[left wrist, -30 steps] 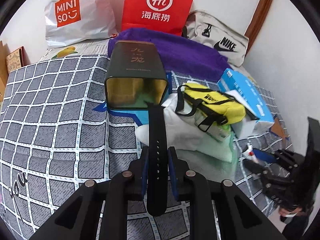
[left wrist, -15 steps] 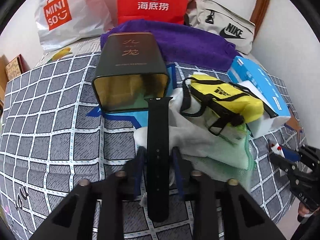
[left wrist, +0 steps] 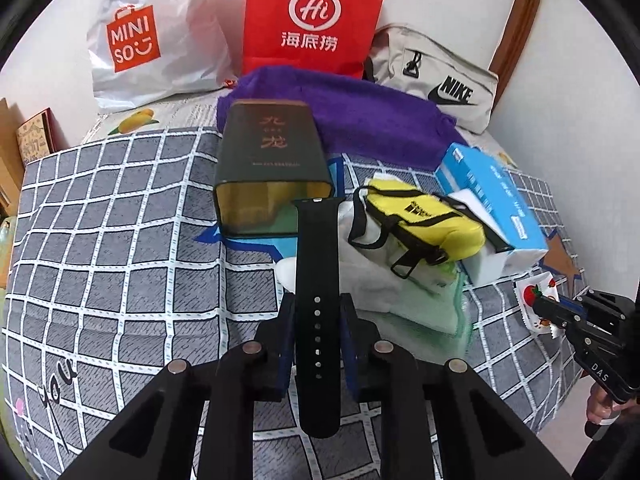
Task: Organize soft objects
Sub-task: 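Carry the strap with the left gripper while the right carries the sachet onto the purple towel, then open both grippers to drop the strap and sachet on the purple towel, then move the left gripper to the yellow Adidas pouch while the right approaches the white sponge block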
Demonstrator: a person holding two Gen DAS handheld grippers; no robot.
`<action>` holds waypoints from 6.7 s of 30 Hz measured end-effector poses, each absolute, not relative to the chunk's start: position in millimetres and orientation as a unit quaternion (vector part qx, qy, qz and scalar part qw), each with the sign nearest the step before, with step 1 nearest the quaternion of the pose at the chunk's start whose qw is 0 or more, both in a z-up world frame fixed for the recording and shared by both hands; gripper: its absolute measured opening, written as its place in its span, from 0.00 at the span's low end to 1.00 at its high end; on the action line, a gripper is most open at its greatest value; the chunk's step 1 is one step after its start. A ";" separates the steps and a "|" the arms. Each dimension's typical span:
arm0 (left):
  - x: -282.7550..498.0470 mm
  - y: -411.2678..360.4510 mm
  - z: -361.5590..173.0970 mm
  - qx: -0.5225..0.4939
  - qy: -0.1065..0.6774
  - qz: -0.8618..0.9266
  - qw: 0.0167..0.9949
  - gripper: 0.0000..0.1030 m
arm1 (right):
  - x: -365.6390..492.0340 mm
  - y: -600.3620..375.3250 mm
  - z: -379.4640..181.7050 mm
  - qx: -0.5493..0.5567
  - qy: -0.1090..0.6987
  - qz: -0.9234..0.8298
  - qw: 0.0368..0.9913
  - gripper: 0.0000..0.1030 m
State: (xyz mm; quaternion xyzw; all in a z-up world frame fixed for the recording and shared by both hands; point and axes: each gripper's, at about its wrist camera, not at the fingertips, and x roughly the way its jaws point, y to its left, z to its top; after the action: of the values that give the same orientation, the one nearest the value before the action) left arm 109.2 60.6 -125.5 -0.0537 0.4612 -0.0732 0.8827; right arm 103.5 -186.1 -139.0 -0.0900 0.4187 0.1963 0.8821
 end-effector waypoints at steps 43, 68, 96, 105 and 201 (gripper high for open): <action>242.2 58.2 -35.3 -0.036 0.414 -0.079 0.906 0.19 | 255.4 -198.3 -46.3 -0.032 0.380 0.152 0.912 0.06; 386.0 53.6 -83.0 -0.038 0.470 -0.078 0.879 0.19 | 416.0 -202.5 -93.8 -0.042 0.433 0.123 0.892 0.06; 461.2 48.2 -146.7 -0.040 0.556 -0.016 0.830 0.22 | 464.9 -197.6 -137.3 -0.069 0.485 0.120 0.863 0.30; 441.1 40.0 -126.1 -0.036 0.541 -0.033 0.839 0.58 | 453.4 -193.9 -124.2 -0.070 0.471 0.122 0.871 0.62; 144.0 8.2 -105.2 -0.033 0.485 -0.129 0.864 0.53 | 161.1 -168.0 -120.7 -0.048 0.432 0.199 0.878 0.65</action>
State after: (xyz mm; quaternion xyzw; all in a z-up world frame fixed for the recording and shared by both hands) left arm 144.0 8.2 -105.2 -0.0334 0.4847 -0.1288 0.8645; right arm 161.1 -168.0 -120.7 -0.0479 0.4319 0.1992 0.8783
